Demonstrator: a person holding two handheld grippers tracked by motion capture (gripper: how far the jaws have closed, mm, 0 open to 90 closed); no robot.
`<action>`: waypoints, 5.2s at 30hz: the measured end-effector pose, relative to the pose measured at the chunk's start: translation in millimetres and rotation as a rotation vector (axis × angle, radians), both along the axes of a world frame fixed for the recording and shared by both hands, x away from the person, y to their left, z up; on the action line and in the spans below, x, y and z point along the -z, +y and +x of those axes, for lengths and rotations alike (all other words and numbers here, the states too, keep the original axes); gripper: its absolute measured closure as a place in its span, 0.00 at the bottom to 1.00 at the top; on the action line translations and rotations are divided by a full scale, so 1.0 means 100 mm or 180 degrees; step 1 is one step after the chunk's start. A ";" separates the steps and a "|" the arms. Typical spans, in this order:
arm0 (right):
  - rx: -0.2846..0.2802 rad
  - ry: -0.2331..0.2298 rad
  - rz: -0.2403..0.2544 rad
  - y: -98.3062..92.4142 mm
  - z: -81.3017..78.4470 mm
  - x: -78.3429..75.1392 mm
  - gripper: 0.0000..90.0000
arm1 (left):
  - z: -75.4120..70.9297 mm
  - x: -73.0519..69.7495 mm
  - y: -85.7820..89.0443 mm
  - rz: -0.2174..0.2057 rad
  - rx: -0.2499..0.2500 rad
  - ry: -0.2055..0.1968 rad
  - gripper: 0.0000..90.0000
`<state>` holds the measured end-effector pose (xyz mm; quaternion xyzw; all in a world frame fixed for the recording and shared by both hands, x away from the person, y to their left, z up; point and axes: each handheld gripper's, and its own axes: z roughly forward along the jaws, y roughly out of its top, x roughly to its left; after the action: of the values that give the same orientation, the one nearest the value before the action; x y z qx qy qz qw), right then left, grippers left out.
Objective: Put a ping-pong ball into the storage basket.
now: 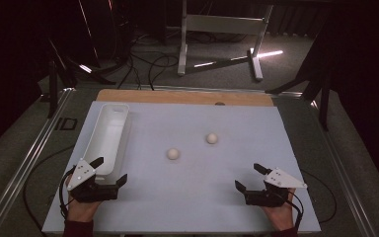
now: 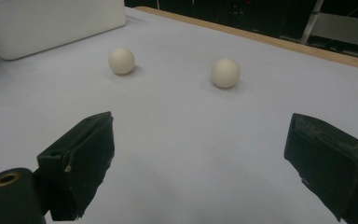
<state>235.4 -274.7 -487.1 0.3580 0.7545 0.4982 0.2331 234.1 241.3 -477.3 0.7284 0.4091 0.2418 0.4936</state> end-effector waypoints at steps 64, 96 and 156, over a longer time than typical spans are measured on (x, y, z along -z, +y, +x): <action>0.0054 -0.0022 0.0037 -0.09 -0.04 0.00 0.09 | 0.29 -0.57 -0.34 0.0161 0.0200 0.0050 0.00; 0.0069 -0.0016 0.0039 -0.08 -0.05 0.01 0.09 | 0.64 -0.58 -0.84 0.0191 0.0395 0.0210 0.00; 0.0049 -0.0004 0.0021 -0.04 -0.05 0.02 0.09 | 1.26 -0.21 -1.22 0.0397 0.0689 0.0881 0.00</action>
<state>229.9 -279.0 -489.5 0.3643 0.7499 0.4991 0.2363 360.1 119.2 -456.1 0.8236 0.3766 0.1097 0.4096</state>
